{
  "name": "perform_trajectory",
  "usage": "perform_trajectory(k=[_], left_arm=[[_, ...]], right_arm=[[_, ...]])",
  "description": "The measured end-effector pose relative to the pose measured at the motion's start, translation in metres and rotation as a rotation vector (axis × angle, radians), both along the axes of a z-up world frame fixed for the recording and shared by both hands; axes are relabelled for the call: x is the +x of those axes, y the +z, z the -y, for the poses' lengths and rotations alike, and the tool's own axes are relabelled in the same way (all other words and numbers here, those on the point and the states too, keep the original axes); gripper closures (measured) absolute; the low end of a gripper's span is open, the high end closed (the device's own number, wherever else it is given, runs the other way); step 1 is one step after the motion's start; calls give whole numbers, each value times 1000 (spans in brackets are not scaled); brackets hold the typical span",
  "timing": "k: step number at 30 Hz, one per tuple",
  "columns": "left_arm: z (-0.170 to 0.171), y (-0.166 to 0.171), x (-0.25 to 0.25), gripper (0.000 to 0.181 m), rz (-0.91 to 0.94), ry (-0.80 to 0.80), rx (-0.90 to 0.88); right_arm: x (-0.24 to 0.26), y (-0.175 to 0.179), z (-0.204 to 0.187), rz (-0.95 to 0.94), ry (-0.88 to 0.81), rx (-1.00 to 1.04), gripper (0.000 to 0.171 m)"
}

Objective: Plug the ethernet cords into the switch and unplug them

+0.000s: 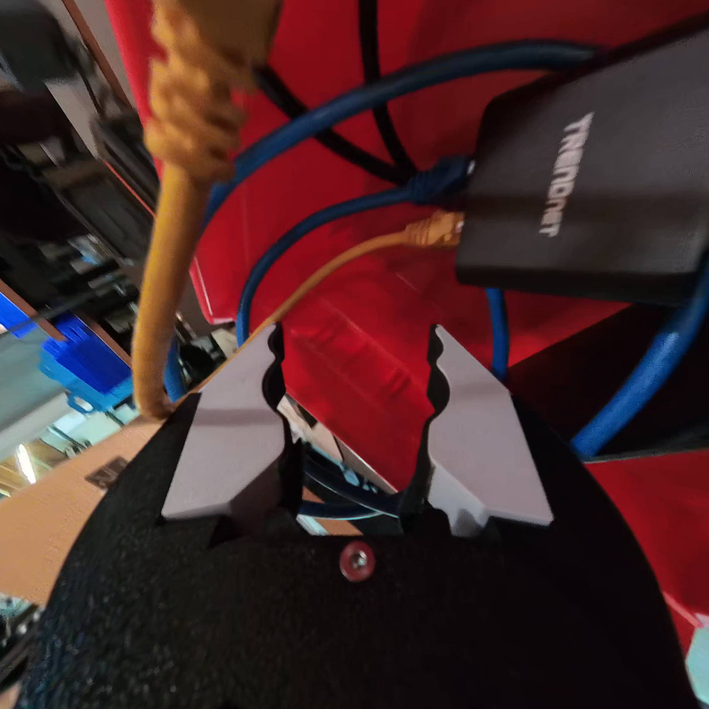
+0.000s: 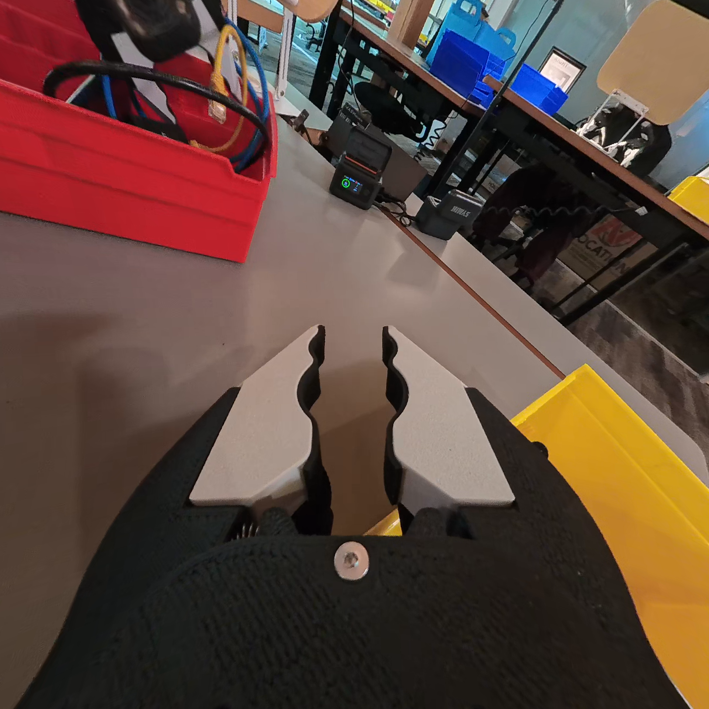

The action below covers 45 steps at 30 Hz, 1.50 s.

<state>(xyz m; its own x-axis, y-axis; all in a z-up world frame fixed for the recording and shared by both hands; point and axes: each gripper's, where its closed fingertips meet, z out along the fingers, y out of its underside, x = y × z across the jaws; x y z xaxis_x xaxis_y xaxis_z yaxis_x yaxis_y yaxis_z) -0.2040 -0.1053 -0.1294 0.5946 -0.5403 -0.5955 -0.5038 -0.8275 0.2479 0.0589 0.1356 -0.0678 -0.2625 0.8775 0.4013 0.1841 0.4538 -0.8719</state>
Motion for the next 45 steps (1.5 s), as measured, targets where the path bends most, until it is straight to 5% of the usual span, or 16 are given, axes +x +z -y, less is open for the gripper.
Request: perform_trajectory(k=[5, 10, 15, 18, 25, 29, 32, 45], left_arm=[[49, -3, -23, 104, 3, 217, -81], [103, -2, -26, 106, 165, 639, -1], [82, 25, -11, 122, 410, 761, 276], [61, 41, 12, 119, 480, 518, 269], [53, 36, 27, 118, 209, 67, -4], [37, 27, 32, 112, 210, -24, -14], [38, 18, 20, 77, 162, -33, -93], [51, -13, 20, 96, 228, -175, -514]], right_arm=[[1, 0, 0, -1, 7, 1, 143], [-1, -1, -1, 3, 1, -6, 143], [-2, -1, 0, 5, -1, -13, 143], [-2, -2, 1, 9, 1, -8, 143], [-1, -2, 0, 8, 2, -18, 143], [-1, -3, 0, 13, 4, -17, 143], [-2, -6, 0, 21, 3, -14, 143], [-2, -12, -3, 37, 15, 13, 144]])
